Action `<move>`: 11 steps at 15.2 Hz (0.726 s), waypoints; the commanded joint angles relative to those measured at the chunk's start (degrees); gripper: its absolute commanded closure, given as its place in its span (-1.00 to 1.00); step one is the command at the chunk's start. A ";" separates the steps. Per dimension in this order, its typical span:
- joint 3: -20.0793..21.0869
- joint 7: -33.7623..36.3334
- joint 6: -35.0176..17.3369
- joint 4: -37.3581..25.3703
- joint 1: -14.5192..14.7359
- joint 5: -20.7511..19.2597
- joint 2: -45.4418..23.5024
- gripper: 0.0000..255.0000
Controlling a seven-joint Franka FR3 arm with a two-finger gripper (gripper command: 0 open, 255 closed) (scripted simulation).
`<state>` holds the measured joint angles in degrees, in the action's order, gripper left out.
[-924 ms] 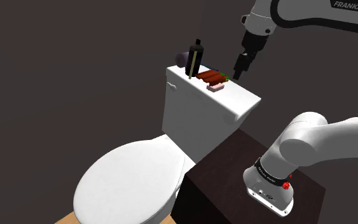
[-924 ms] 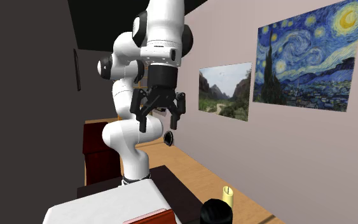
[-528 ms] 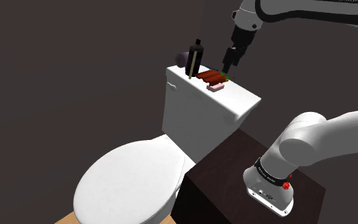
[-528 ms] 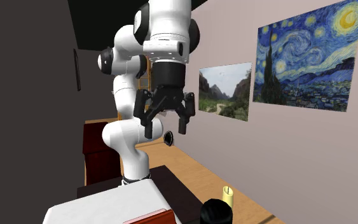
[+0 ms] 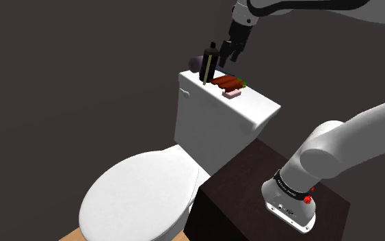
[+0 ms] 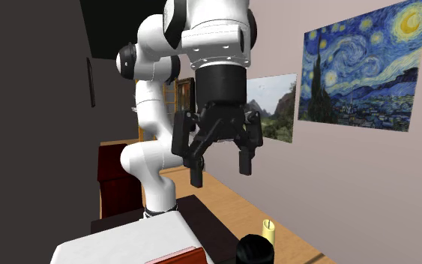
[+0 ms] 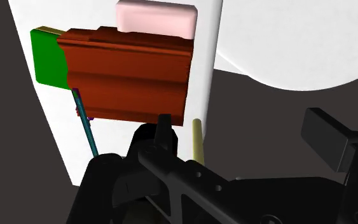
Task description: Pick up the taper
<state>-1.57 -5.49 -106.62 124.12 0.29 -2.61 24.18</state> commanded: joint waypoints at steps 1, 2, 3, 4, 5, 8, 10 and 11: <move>-0.51 -0.07 -1.30 -3.95 -0.11 0.63 -4.18 -1.00; -0.73 -0.09 -1.92 -5.77 -0.16 0.99 -6.11 -1.00; -0.95 -0.11 -2.47 -7.65 -0.20 1.36 -8.04 -1.00; -1.16 -0.15 -2.95 -9.60 -0.24 1.76 -9.97 -1.00; -1.37 -0.20 -3.36 -11.62 -0.29 2.18 -11.91 -1.00; -1.90 -0.38 -4.11 -17.19 -0.47 3.36 -16.95 -1.00; -1.89 -0.41 -5.66 -15.59 -0.48 3.37 -16.90 -1.00; -1.90 -0.42 -6.43 -14.81 -0.48 3.37 -16.89 -1.00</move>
<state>-3.43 -5.86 -112.25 108.70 -0.17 0.71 7.39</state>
